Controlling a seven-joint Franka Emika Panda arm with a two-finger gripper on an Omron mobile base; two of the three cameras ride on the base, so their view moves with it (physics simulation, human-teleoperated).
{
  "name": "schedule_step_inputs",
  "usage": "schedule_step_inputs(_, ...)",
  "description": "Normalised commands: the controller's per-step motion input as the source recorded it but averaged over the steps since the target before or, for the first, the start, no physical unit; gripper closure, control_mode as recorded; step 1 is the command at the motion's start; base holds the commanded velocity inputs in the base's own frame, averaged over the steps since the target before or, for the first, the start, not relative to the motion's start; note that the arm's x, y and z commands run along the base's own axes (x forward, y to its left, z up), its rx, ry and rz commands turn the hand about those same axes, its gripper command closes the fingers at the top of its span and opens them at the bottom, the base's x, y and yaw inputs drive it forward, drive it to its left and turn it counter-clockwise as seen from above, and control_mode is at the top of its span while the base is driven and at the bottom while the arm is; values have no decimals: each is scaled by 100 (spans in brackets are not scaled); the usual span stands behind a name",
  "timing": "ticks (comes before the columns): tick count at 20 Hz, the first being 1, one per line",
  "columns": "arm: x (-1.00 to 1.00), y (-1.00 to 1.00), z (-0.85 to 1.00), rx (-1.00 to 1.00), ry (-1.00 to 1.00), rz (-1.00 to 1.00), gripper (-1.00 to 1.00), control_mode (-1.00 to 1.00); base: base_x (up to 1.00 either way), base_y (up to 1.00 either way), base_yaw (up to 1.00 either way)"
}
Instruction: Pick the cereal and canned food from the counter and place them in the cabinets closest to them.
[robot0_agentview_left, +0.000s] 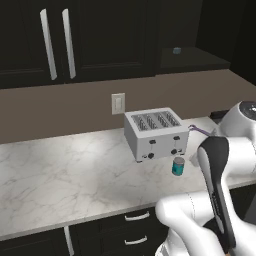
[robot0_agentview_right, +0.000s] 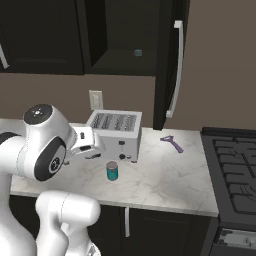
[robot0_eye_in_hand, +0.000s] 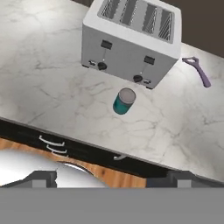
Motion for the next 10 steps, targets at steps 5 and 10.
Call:
schedule_step_inputs(5, 41, 0, -19, 1, -9, 0, -100, -100, 0, 0, 0)
schedule_step_inputs(10, 22, 0, -23, -1, 0, 0, -100, -100, 0, 0, 0)
